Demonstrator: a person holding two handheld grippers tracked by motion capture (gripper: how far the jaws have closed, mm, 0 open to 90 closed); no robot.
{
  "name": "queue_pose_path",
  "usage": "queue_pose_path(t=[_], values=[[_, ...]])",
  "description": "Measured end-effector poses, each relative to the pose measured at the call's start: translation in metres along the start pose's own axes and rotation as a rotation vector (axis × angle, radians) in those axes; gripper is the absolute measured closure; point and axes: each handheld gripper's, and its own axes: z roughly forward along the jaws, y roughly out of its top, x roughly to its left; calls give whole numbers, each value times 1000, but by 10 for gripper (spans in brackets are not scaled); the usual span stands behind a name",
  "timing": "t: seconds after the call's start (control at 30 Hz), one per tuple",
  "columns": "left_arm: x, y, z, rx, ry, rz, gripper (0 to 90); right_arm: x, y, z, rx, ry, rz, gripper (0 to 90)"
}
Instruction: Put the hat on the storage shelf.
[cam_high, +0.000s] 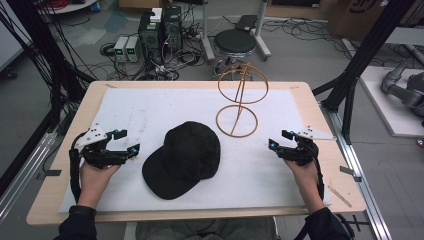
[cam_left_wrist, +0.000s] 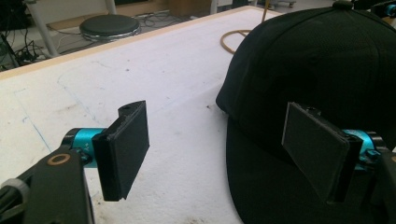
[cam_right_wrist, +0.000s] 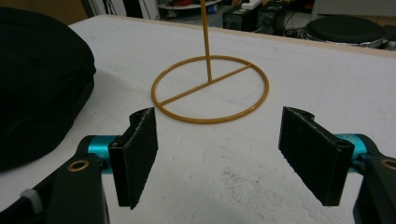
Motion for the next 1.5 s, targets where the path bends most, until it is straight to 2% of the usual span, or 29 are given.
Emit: queue_pose_path(t=[0.17,0.33,0.57,0.87,1.07,1.17,1.37,1.4,1.47,1.5], values=[[0,-1,-1,7,5,6,229,0,1,0,-35,-3,-17,278],[0,-2,-3,-2,-4,2,229,6,5,2,-48,44,-45,278],[-1,-4,-3,2,-17,-3,228,21,18,7,-63,115,-57,254],[2,-5,-6,-2,-10,-21,229,43,34,26,-8,261,-110,213],[3,-6,-8,-10,-3,-34,231,64,32,46,57,353,-176,213],[4,-6,-8,-12,-5,-41,232,74,32,53,66,400,-189,215],[4,-6,-6,-7,-3,-45,236,92,33,66,86,447,-193,236],[4,-6,-6,-7,-3,-45,237,96,34,68,92,439,-200,235],[4,-6,-6,-4,-2,-44,239,103,34,73,94,462,-205,245],[4,-7,-6,-4,-1,-45,239,107,33,74,95,453,-223,252]])
